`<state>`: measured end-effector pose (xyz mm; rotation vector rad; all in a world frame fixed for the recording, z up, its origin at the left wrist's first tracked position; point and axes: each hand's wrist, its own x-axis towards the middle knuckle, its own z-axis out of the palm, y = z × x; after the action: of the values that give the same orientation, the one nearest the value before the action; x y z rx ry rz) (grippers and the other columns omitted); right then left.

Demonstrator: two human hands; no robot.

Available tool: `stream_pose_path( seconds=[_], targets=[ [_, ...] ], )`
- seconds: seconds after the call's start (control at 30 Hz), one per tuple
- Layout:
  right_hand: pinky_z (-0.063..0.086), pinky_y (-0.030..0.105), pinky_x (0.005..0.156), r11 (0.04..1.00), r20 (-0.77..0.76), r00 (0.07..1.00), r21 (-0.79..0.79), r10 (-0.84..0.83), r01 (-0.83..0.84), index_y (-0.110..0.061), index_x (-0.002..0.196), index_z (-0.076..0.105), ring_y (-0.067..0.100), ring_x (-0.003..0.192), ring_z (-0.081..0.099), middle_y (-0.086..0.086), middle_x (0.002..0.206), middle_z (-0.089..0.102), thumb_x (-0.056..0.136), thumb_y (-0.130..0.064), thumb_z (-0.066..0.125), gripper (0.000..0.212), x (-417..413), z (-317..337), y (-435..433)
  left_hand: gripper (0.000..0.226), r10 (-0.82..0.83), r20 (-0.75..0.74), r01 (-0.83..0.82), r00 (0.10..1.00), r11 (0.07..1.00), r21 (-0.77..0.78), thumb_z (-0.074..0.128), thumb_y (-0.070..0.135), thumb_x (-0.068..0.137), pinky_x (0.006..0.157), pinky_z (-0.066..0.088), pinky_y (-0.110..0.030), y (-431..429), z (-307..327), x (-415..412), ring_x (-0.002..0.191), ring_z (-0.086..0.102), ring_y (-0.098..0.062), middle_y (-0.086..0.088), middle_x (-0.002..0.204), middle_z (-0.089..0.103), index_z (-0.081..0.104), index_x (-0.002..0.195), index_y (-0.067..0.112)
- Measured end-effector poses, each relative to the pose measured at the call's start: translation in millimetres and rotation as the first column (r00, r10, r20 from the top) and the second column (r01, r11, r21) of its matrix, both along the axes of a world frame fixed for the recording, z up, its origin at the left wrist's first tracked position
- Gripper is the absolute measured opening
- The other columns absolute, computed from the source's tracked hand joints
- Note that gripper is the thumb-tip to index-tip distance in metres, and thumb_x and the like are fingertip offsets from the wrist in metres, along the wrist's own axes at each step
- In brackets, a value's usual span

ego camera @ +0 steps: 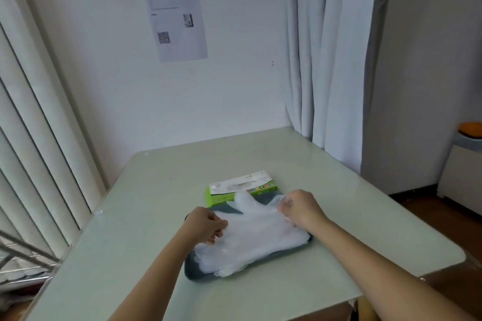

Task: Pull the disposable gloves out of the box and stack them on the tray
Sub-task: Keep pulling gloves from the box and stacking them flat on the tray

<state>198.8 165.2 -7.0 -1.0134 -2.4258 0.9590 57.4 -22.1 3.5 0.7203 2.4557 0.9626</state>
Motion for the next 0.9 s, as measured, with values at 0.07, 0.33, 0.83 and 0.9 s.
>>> stream_pose_path(
  seconds=[0.07, 0.33, 0.83, 0.9],
  targets=[
    [0.034, 0.027, 0.053, 0.996, 0.070, 0.997, 0.090, -0.027, 0.020, -0.014, 0.055, 0.038, 0.023, 0.063, 0.047, 0.007, 0.064, 0.050, 0.084, -0.015, 0.048, 0.030, -3, -11, 0, 0.022, 0.009, -0.080, -0.010, 0.997, 1.000, -0.004, 0.062, 0.012, 0.084, 0.042, 0.041, -0.013, -3, -9, -1, 0.034, 0.049, -0.005, 0.005, 0.049, 0.061, 0.061, 0.063, 0.009],
    [0.033, 0.024, 0.052, 0.999, 0.124, 0.992, 0.031, 0.028, -0.032, -0.019, 0.074, 0.045, 0.017, 0.073, 0.050, -0.008, 0.073, 0.047, 0.073, -0.032, 0.074, 0.032, -1, -10, -1, 0.020, 0.013, -0.275, -0.038, 0.961, 0.996, -0.083, 0.059, 0.015, 0.085, 0.066, 0.056, -0.031, -6, -17, -6, 0.054, 0.061, -0.019, -0.008, 0.070, 0.072, 0.070, 0.078, 0.001],
    [0.025, 0.025, 0.051, 0.980, 0.011, 0.980, 0.035, 0.197, -0.198, -0.007, 0.057, 0.044, 0.012, 0.055, 0.033, -0.002, 0.058, 0.040, 0.072, -0.027, 0.079, 0.043, -20, -14, 11, 0.039, -0.012, -0.590, -0.057, 0.807, 0.994, -0.098, 0.058, 0.033, 0.092, 0.093, 0.039, -0.026, -9, -16, 2, 0.114, 0.048, -0.022, -0.003, 0.124, 0.052, 0.051, 0.127, 0.017],
    [0.031, 0.021, 0.050, 0.974, -0.019, 0.973, -0.011, 0.228, -0.228, -0.001, 0.064, 0.058, 0.011, 0.052, 0.042, -0.001, 0.056, 0.049, 0.073, -0.028, 0.079, 0.037, -21, -15, 13, 0.032, -0.094, -0.617, 0.098, 0.781, 0.995, -0.026, 0.060, 0.031, 0.092, 0.090, 0.038, -0.022, -9, -10, 14, 0.111, 0.050, -0.018, 0.001, 0.120, 0.056, 0.058, 0.121, 0.019]
  ],
)
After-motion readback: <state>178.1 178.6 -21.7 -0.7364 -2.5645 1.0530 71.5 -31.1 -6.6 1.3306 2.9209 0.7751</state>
